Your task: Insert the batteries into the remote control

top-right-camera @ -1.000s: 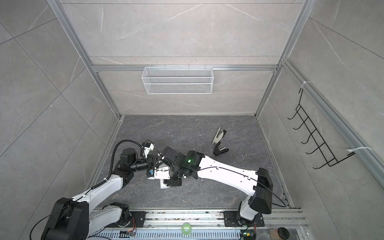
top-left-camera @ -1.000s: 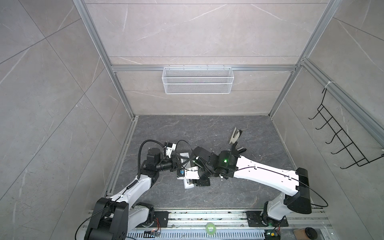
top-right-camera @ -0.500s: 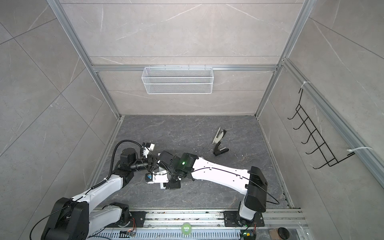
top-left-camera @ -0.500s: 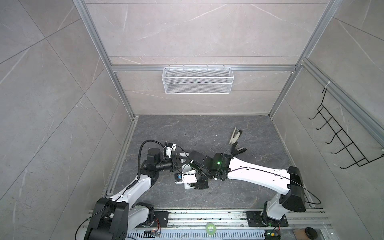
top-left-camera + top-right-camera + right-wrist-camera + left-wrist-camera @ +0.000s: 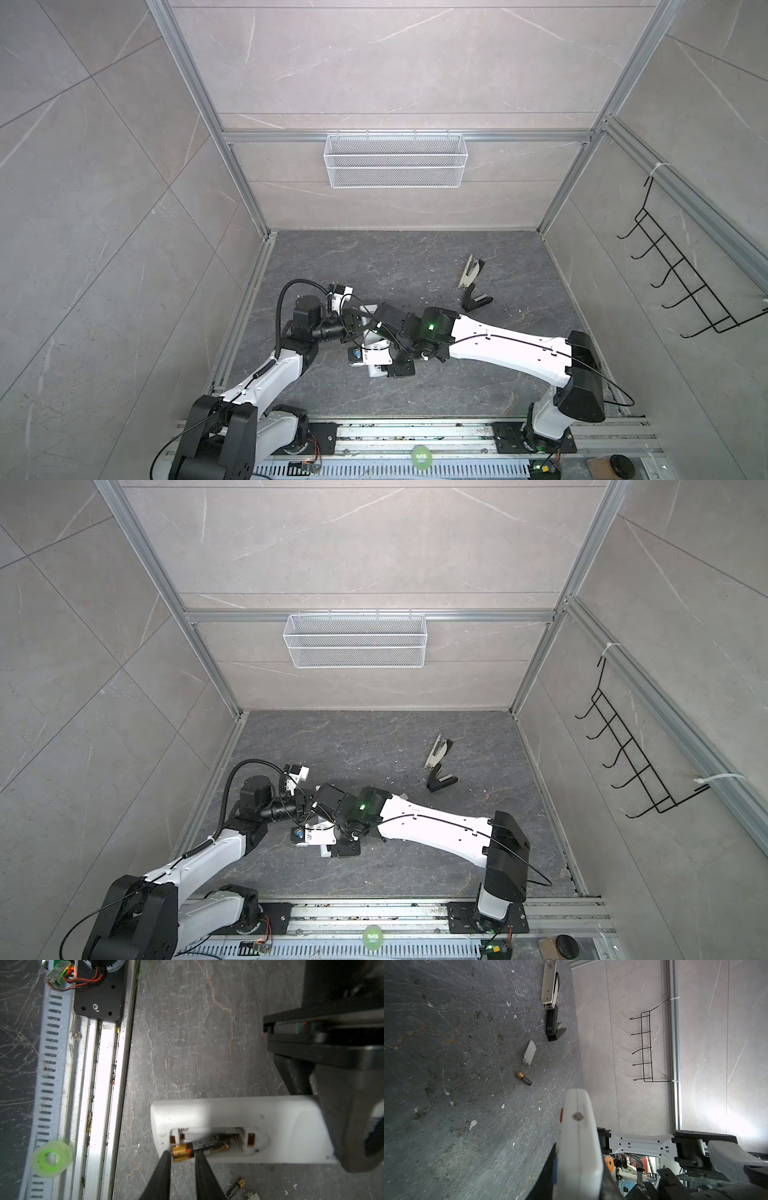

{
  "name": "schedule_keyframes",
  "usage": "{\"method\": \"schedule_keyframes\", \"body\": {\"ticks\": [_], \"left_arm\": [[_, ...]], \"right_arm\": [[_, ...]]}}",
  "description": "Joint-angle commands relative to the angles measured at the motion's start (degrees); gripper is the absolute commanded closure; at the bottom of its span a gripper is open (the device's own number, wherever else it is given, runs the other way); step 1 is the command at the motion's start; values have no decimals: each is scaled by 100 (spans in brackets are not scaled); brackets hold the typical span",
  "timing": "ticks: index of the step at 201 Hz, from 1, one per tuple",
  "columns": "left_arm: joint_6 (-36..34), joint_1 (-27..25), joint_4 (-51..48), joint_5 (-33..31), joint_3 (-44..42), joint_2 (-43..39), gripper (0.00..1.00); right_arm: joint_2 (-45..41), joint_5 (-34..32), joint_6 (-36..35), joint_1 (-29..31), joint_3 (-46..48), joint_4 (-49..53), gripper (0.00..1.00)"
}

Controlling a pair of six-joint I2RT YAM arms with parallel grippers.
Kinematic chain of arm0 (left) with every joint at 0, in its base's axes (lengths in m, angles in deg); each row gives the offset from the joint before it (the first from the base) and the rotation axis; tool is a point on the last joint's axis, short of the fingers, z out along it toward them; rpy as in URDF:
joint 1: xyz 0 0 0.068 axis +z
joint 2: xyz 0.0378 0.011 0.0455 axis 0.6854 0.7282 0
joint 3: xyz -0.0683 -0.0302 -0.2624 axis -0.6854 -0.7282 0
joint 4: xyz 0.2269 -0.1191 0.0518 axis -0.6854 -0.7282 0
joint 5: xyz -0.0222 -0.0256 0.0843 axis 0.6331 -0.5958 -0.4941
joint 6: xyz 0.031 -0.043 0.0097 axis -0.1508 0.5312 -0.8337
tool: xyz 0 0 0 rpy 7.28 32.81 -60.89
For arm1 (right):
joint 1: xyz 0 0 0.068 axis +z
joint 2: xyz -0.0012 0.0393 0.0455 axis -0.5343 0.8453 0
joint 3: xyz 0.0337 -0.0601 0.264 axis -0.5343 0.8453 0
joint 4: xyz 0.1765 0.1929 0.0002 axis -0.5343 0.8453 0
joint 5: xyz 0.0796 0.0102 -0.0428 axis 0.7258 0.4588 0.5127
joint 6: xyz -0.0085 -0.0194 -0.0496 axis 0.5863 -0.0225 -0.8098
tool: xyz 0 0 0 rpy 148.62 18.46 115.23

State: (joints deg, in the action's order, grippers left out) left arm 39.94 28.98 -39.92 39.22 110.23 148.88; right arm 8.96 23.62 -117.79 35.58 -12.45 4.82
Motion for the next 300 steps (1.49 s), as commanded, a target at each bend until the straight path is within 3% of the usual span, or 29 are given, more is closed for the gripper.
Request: {"method": "schedule_keyframes", "body": {"ticks": [1,300], "left_arm": [[92,-22,315,238,148,-15,100],[241,-19,558,259,50,-65,100]], "right_arm": [[93,-149,-57,33,63,-93,77],[702,-1008,279,15,-206,-377,83]]}}
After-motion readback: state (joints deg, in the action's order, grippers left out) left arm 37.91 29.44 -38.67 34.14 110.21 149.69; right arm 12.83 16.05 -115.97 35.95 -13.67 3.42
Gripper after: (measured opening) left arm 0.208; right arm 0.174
